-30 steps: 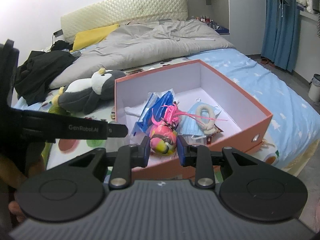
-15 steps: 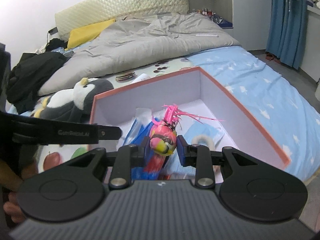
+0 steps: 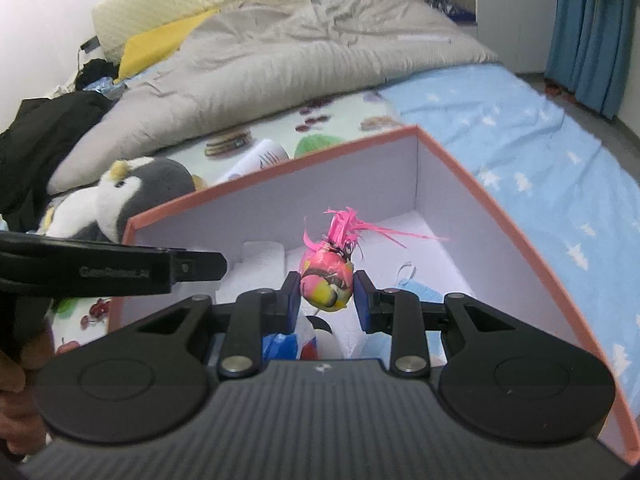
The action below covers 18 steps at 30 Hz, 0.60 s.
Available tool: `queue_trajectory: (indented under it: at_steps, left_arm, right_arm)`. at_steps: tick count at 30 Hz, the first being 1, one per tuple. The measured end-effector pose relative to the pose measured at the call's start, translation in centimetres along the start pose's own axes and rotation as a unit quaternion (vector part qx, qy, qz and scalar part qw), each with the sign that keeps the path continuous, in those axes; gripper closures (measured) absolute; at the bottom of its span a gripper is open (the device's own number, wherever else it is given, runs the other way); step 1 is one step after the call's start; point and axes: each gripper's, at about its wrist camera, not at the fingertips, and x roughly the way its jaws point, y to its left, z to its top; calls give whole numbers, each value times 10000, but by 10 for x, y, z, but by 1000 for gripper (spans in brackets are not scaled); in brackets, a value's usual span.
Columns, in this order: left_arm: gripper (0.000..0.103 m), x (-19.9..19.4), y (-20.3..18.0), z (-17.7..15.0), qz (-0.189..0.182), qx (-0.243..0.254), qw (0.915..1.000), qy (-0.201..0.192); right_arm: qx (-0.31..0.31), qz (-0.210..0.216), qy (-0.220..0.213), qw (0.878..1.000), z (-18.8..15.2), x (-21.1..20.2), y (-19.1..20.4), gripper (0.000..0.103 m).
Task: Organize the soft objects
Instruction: 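Open both grippers to drop the pink toy and clear cup into the box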
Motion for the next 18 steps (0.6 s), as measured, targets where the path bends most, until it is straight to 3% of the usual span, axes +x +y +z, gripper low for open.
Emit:
queue_trajectory:
  at_steps: [4, 10, 18]
  left_arm:
    - [64, 10, 2, 1, 36, 89, 9999, 65]
    - [59, 7, 4, 0, 102, 35, 9999, 68]
    - [59, -35, -6, -3, 141, 129, 9996, -223]
  right_arm:
    - [-23, -95, 116, 9999, 1, 12, -4, 70]
    - [-66, -136, 165, 9997, 2, 14, -3, 66]
    - [-33, -32, -51, 10000, -1, -21, 5, 66]
